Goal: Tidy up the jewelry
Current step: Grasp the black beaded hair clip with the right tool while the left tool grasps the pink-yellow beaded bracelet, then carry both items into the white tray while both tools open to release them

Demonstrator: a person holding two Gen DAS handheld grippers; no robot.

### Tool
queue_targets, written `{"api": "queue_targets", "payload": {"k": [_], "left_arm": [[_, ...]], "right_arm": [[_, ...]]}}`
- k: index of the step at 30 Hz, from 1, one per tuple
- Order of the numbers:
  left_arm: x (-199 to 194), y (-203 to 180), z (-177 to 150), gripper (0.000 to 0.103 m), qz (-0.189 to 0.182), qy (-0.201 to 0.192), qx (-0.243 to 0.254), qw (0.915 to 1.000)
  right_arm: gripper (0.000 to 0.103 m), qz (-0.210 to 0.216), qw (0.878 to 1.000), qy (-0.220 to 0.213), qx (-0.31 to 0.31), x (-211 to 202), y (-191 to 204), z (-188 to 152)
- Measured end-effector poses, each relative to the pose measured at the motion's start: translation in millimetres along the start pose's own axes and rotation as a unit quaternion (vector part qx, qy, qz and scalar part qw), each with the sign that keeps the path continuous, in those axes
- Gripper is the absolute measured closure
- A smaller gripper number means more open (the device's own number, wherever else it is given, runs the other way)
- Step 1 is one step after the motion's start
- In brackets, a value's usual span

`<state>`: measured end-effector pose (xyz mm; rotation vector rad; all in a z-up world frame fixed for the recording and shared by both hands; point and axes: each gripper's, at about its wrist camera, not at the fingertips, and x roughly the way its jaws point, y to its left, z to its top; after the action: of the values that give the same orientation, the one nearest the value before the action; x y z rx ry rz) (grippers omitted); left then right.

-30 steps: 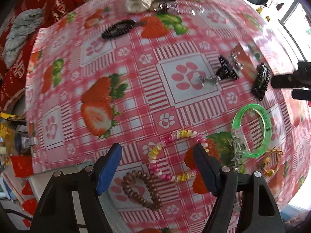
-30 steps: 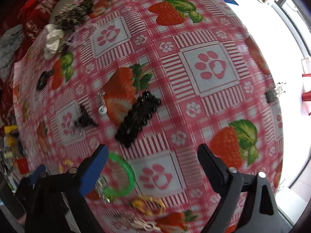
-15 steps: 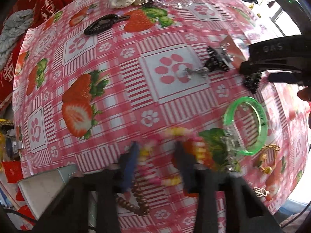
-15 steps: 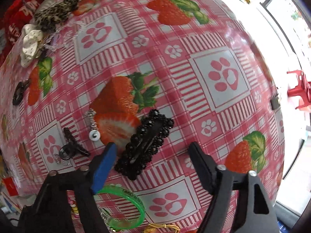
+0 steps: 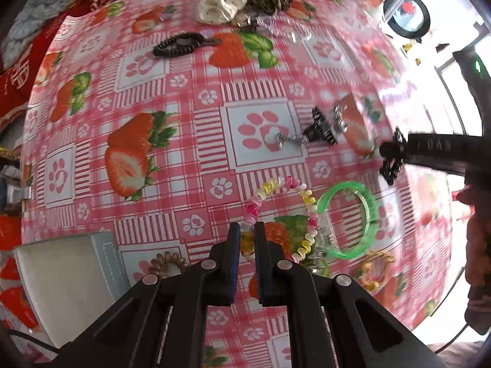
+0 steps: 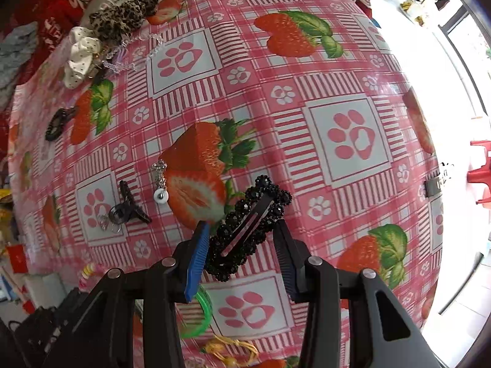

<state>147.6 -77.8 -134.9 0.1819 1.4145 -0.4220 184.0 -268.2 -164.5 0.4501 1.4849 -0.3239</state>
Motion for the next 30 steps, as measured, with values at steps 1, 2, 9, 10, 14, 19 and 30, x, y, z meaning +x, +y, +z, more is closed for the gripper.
{"api": "queue_targets", "payload": {"k": [1, 2, 9, 10, 14, 19, 30], "left_arm": [[-7, -1, 0, 0.088, -0.001, -0.005, -0.007, 1.0000], [-16, 0, -2, 0.088, -0.001, -0.008, -0.012, 0.9999], [-49, 1, -18, 0.088, 0.004, -0.037, -0.050, 0.9980], [-56, 3, -22, 0.088, 0.004, -0.043, -0.057, 0.9974], [-65, 19, -36, 0.088, -0.001, -0.055, -0.078, 0.9954], [-81, 47, -63, 0.088, 0.003, -0.067, -0.083, 0.9943], [-95, 155, -130, 0.088, 0.039, -0.059, -0.138, 0.9879]], "right_arm": [[0.057, 0.007, 1.000, 0.001, -0.004, -4, -1, 1], [0.057, 0.012, 1.000, 0.001, -0.008, -5, -2, 0], [0.057, 0.052, 0.998, -0.003, -0.045, -28, 0, 2], [0.057, 0.055, 0.997, -0.004, -0.055, -31, 1, -1], [0.057, 0.069, 0.994, -0.010, -0.080, -40, -13, -25], [0.057, 0.082, 0.990, -0.027, -0.111, -72, -4, -64], [0.057, 0.119, 0.975, -0.027, -0.186, -87, 112, -142]]}}
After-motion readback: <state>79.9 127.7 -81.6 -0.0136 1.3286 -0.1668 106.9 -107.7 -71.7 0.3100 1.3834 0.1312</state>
